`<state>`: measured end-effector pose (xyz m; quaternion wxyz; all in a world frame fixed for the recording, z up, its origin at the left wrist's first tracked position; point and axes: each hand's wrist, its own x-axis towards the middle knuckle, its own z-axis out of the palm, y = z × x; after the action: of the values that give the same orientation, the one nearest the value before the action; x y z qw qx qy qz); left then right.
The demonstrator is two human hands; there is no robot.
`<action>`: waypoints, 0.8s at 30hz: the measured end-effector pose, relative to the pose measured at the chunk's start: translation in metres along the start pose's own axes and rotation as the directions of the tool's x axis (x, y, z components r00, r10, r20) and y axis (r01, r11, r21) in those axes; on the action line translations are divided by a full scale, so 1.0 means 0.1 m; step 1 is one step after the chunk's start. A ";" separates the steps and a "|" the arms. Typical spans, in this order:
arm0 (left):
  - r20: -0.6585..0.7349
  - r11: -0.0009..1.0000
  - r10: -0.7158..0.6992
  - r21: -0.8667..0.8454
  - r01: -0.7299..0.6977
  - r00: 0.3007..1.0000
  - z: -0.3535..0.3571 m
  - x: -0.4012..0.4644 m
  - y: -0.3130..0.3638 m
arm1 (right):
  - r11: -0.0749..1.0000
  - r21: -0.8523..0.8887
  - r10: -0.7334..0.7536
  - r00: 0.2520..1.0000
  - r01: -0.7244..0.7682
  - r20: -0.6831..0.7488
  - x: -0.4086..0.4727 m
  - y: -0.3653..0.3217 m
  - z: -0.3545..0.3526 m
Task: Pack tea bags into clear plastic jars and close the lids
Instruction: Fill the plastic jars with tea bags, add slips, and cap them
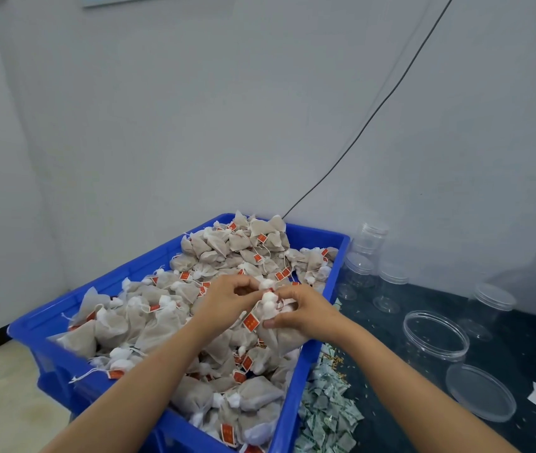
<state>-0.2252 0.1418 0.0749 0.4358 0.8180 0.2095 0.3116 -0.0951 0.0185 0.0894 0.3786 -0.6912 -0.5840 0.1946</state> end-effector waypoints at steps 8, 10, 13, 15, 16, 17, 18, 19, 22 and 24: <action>-0.075 0.992 -0.104 0.060 0.108 0.992 -0.17 0.07 -0.15 | 0.997 0.019 0.077 0.962 -0.074 -0.263 0.00 0.09 -0.01; -0.104 0.911 -0.104 0.389 0.137 0.989 -0.24 0.08 -0.28 | 0.990 0.077 0.141 0.926 -0.122 -0.349 0.01 0.11 -0.09; 0.047 0.753 -0.200 0.647 0.122 0.979 -0.23 0.13 -0.44 | 0.977 0.157 0.197 0.902 -0.146 -0.383 0.00 0.15 -0.18; 0.151 0.655 -0.243 0.754 0.048 0.958 -0.15 0.19 -0.49 | 0.972 0.181 0.211 0.901 -0.151 -0.378 -0.03 0.17 -0.20; 0.179 0.606 -0.254 0.795 0.012 0.950 -0.10 0.24 -0.51 | 0.972 0.180 0.212 0.901 -0.153 -0.379 -0.04 0.18 -0.22; 0.200 0.552 -0.264 0.834 -0.022 0.944 -0.05 0.28 -0.52 | 0.972 0.175 0.212 0.902 -0.155 -0.376 -0.05 0.19 -0.23; 0.220 0.490 -0.278 0.870 -0.059 0.935 0.00 0.34 -0.54 | 0.972 0.171 0.213 0.904 -0.158 -0.372 -0.05 0.20 -0.23; 0.245 0.426 -0.293 0.899 -0.103 0.924 0.05 0.39 -0.56 | 0.972 0.172 0.215 0.906 -0.162 -0.365 -0.06 0.20 -0.24; 0.292 0.364 -0.365 0.919 -0.154 0.884 0.19 0.50 -0.58 | 0.968 0.178 0.232 0.909 -0.179 -0.347 -0.08 0.21 -0.26; 0.296 0.407 -0.416 0.906 -0.115 0.860 0.23 0.56 -0.60 | 0.968 0.178 0.231 0.913 -0.179 -0.336 -0.10 0.21 -0.27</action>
<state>-0.1735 0.1954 0.0326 -0.0082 0.9467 0.3040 -0.1060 -0.0641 0.0006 0.0893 0.5039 -0.7432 -0.4149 0.1470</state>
